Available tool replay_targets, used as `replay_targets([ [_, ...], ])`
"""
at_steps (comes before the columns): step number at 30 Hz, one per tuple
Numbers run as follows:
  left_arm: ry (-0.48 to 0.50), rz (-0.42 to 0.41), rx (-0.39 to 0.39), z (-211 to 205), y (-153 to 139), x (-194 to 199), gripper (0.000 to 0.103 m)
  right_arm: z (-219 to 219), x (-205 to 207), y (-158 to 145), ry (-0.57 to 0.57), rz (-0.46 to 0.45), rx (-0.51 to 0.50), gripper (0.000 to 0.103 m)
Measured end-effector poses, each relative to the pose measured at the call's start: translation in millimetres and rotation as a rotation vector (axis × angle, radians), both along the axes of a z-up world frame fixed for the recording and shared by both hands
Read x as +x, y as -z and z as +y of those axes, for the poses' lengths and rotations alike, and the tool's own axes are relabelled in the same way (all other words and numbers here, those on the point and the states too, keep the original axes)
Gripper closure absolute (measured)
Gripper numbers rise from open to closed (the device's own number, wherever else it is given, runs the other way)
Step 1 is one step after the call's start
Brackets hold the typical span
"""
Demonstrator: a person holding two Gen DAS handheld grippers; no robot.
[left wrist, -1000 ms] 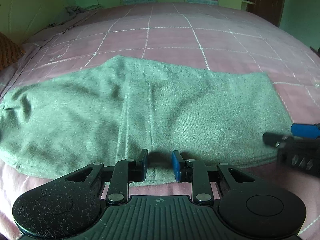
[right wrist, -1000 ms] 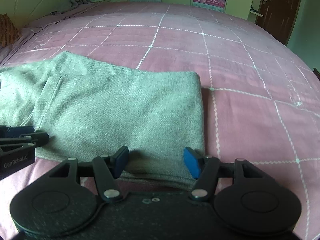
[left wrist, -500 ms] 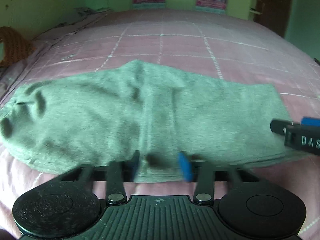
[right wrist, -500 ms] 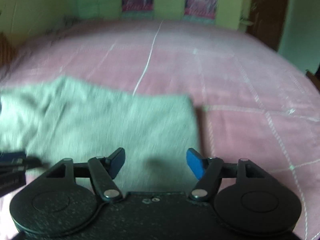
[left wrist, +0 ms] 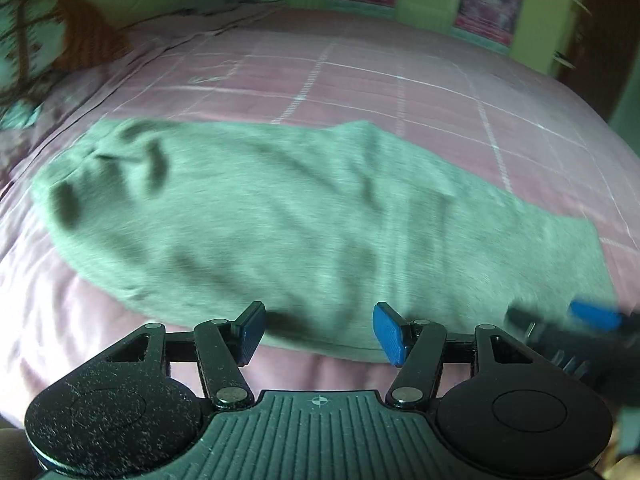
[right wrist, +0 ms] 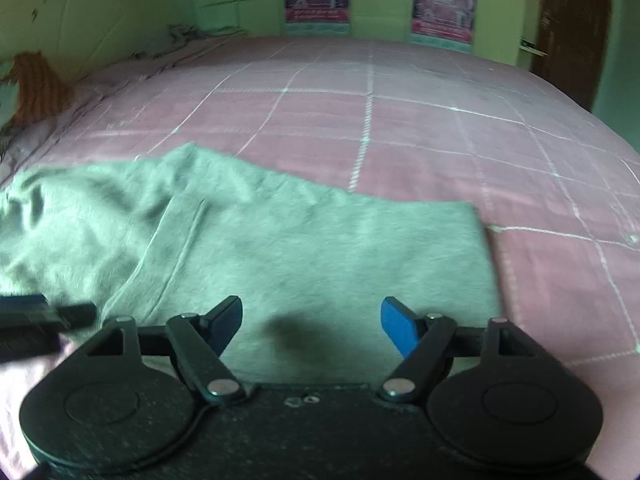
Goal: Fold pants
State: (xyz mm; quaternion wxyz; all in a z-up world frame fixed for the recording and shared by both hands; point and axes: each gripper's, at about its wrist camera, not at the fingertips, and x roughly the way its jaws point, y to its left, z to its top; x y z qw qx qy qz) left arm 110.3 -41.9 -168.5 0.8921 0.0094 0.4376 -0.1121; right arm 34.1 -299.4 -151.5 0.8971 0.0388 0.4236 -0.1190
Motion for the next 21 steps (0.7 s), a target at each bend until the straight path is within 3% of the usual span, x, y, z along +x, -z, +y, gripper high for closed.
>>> replay_targets([
  [3, -0.058, 0.024, -0.002, 22, 2, 8, 0.043, 13, 1, 21, -0.024, 0.055, -0.032, 0.024],
  [6, -0.124, 0.062, -0.038, 46, 4, 17, 0.040, 11, 6, 15, -0.007, 0.066, -0.013, 0.025],
  [8, -0.172, 0.080, -0.061, 61, 5, 23, 0.035, 12, 5, 4, 0.004, 0.021, 0.018, 0.027],
  [10, -0.211, 0.082, -0.075, 74, 6, 27, 0.034, 19, 6, -1, -0.004, -0.011, 0.014, 0.022],
  [14, -0.252, 0.091, -0.093, 92, 7, 34, 0.034, 34, 18, 22, -0.072, 0.069, -0.015, 0.018],
  [21, -0.342, 0.140, -0.211, 128, 17, 45, 0.032, 30, 16, 21, -0.069, 0.055, -0.004, 0.015],
])
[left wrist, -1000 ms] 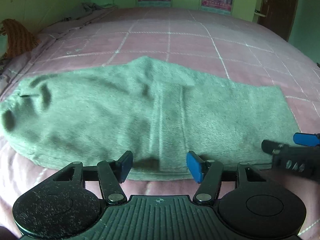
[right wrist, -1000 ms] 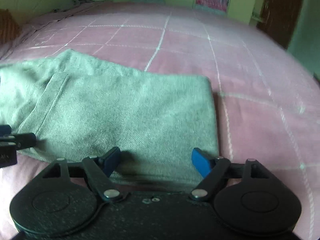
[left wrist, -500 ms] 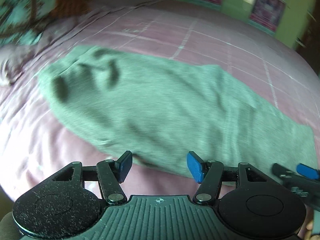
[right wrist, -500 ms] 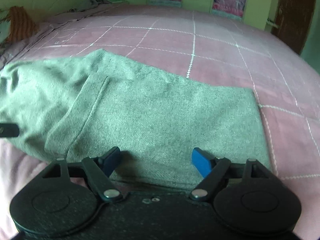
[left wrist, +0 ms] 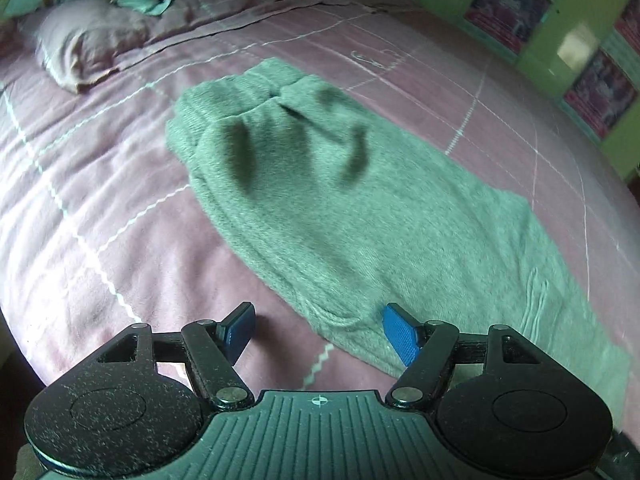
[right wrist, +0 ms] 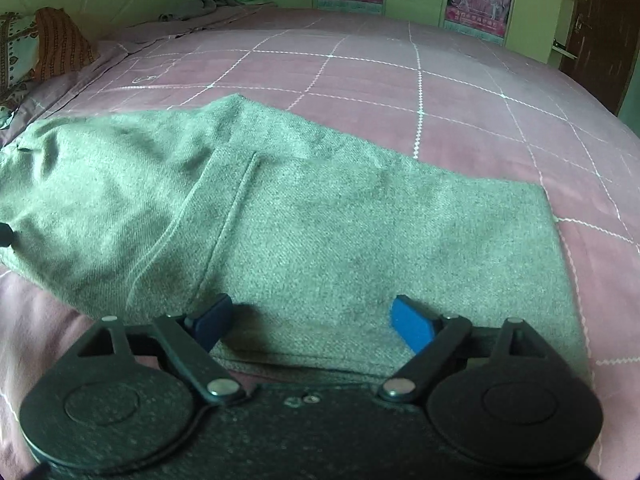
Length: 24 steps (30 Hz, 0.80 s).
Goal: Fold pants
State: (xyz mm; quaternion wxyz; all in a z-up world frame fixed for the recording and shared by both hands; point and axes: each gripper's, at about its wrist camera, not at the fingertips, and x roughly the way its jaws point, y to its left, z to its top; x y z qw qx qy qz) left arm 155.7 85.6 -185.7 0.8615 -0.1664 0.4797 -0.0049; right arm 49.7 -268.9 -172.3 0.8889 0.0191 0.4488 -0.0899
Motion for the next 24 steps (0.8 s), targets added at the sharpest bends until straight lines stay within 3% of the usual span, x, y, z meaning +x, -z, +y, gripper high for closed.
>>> replay_targets([
  [4, -0.111, 0.006, -0.080, 26, 6, 1, 0.033, -1, 0, 1, -0.004, -0.008, -0.001, 0.015],
  [9, -0.214, 0.037, -0.265, 59, 27, 6, 0.033, 0, 0, 2, -0.003, -0.013, -0.005, 0.015],
  [14, -0.233, 0.010, -0.332, 64, 39, 19, 0.033, 0, -1, 3, -0.004, -0.019, -0.008, 0.014],
  [18, -0.275, -0.032, -0.444, 70, 52, 33, 0.034, 0, -2, 3, -0.001, -0.021, -0.011, 0.013],
  [20, -0.293, -0.045, -0.489, 70, 60, 42, 0.057, 1, -1, 4, 0.003, -0.022, -0.013, 0.012],
  [22, -0.326, -0.040, -0.521, 68, 72, 51, 0.072, 1, -1, 4, 0.008, -0.023, -0.014, 0.012],
  [24, -0.355, -0.040, -0.584, 70, 82, 57, 0.074, 1, -1, 5, 0.010, -0.023, -0.017, 0.011],
])
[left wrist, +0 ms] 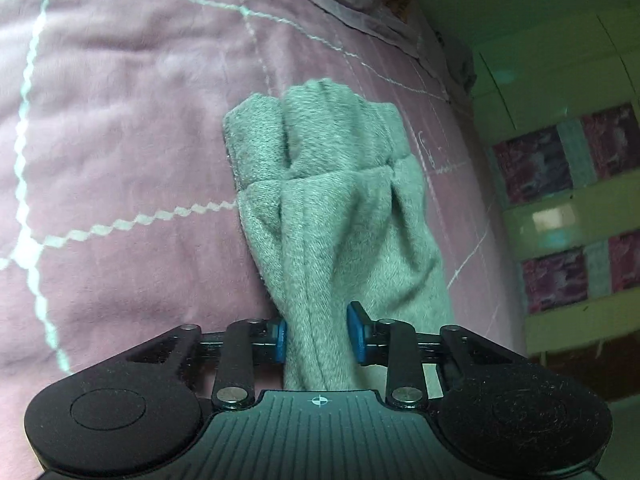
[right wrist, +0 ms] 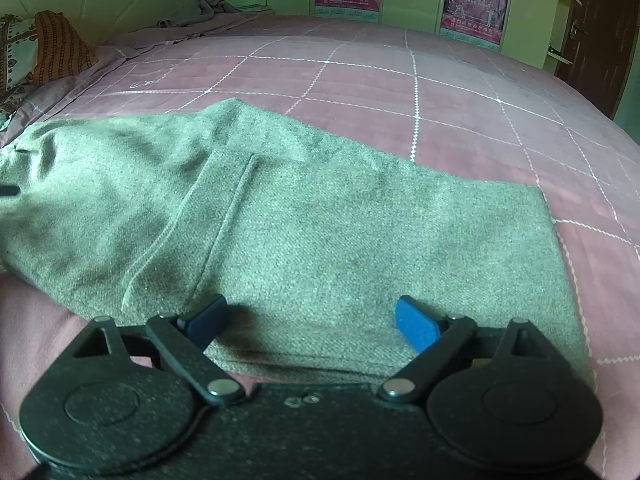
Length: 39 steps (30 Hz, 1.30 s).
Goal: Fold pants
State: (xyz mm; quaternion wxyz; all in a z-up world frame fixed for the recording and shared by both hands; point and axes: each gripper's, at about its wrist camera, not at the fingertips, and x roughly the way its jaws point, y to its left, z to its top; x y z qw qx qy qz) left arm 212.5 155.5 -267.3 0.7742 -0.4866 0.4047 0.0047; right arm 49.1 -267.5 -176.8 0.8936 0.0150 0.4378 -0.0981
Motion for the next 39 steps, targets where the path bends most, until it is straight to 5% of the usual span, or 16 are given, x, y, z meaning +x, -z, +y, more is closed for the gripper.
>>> replay_targets([
  [12, -0.004, -0.009, -0.115, -2, 27, 9, 0.075, 0, 4, 2, 0.013, 0.000, -0.004, 0.007],
  [19, -0.018, -0.106, -0.095, -10, 1, 7, 0.085, -1, 4, 1, 0.010, -0.010, -0.002, 0.008],
  [20, 0.017, -0.145, -0.040, -17, -13, 7, 0.086, -1, 5, -1, 0.010, -0.005, -0.004, 0.009],
  [23, 0.165, -0.304, 0.108, -47, -64, 10, 0.086, -1, 8, -12, 0.001, -0.018, -0.019, 0.032],
  [29, 0.579, -0.527, 0.258, -161, -135, 9, 0.086, -5, 16, -3, 0.004, 0.042, -0.054, 0.025],
  [31, 0.749, -0.567, 0.304, -208, -142, -4, 0.086, -16, 17, -14, 0.021, 0.036, 0.006, 0.034],
  [33, 0.934, -0.552, 0.356, -256, -134, -19, 0.086, -33, 7, -26, 0.097, -0.019, 0.009, 0.028],
  [36, 1.178, -0.491, 0.585, -323, -107, -49, 0.085, -64, -9, -27, 0.162, 0.006, 0.022, 0.021],
  [39, 1.242, -0.546, 0.755, -352, -103, -75, 0.078, -92, -35, -28, 0.214, 0.005, 0.071, 0.021],
])
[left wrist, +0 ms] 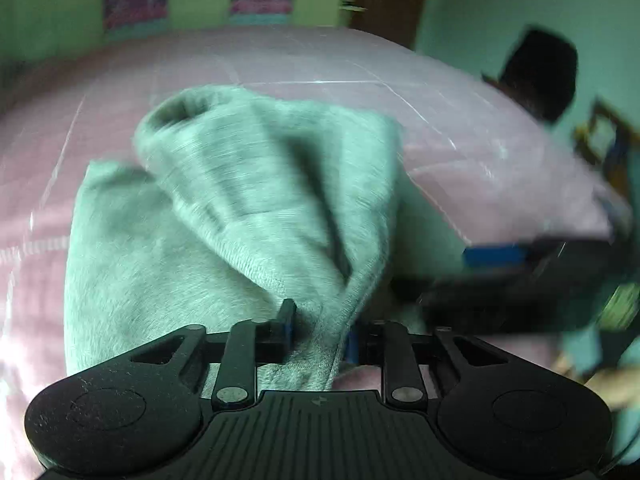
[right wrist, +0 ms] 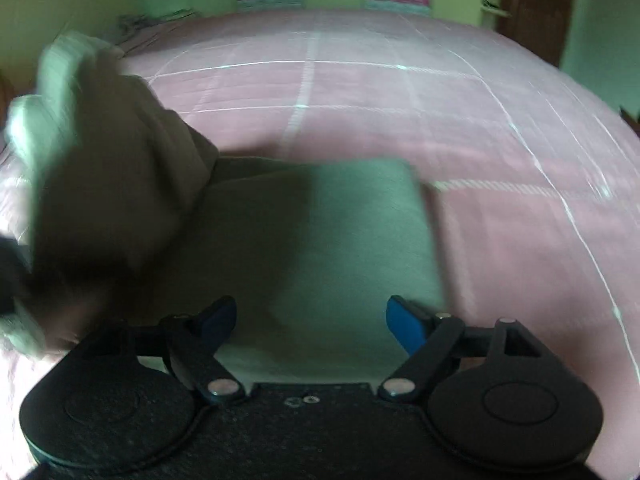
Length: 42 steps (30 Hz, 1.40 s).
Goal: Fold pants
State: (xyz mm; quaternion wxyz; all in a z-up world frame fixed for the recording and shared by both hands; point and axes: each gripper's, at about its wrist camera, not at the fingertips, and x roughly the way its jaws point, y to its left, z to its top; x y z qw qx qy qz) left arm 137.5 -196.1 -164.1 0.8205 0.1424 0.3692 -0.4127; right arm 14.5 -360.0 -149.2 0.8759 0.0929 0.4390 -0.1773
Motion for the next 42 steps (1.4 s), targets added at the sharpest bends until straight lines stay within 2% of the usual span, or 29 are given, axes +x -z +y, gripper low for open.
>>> replay_targets([
  [2, 0.024, -0.060, 0.012, -6, -11, -9, 0.078, -16, -16, -6, 0.027, -0.049, 0.060, 0.021],
  [6, 0.067, -0.106, -0.036, -7, -33, -24, 0.078, -39, -32, -14, 0.068, -0.111, 0.175, 0.020],
  [9, 0.035, -0.053, -0.089, 0, -44, -20, 0.078, -48, -36, -15, 0.084, -0.128, 0.235, 0.020],
  [11, -0.038, -0.015, -0.111, 9, -44, -12, 0.078, -49, -38, -13, 0.076, -0.134, 0.258, 0.020],
  [12, -0.086, 0.007, -0.115, 14, -33, -22, 0.078, -48, -37, -14, 0.074, -0.141, 0.270, 0.019],
  [14, -0.189, 0.062, -0.127, 32, -22, -12, 0.078, -50, -42, -16, 0.073, -0.157, 0.296, 0.019],
  [17, -0.309, 0.102, -0.120, 57, -7, -7, 0.078, -54, -42, -18, 0.075, -0.184, 0.364, 0.016],
  [19, -0.345, 0.162, -0.115, 69, 9, -3, 0.078, -58, -38, -16, 0.080, -0.206, 0.440, 0.015],
  [21, -0.364, 0.235, -0.153, 79, 28, 2, 0.078, -55, -36, -13, 0.095, -0.214, 0.509, 0.015],
  [23, -0.397, 0.280, -0.216, 88, 35, 7, 0.078, -52, -25, -6, 0.126, -0.206, 0.543, 0.025],
  [24, -0.405, 0.292, -0.225, 89, 36, 9, 0.078, -51, -18, -1, 0.131, -0.194, 0.551, 0.037],
  [25, -0.402, 0.288, -0.222, 89, 35, 9, 0.078, -51, -13, 3, 0.144, -0.183, 0.555, 0.050],
  [28, -0.393, 0.259, -0.228, 91, 21, 0, 0.078, -42, -8, 0, 0.164, -0.207, 0.521, 0.060],
  [32, -0.390, 0.223, -0.271, 91, 9, -3, 0.078, -13, -15, -41, 0.018, -0.281, 0.319, 0.063],
  [36, -0.347, 0.218, -0.251, 75, 6, -5, 0.078, -28, -25, -53, 0.011, -0.285, 0.302, 0.063],
  [39, -0.336, 0.257, -0.222, 67, 15, -9, 0.078, -46, -36, -41, 0.072, -0.257, 0.301, 0.063],
  [42, -0.334, 0.253, -0.204, 63, 22, -15, 0.078, -60, -52, -25, 0.122, -0.238, 0.322, 0.063],
])
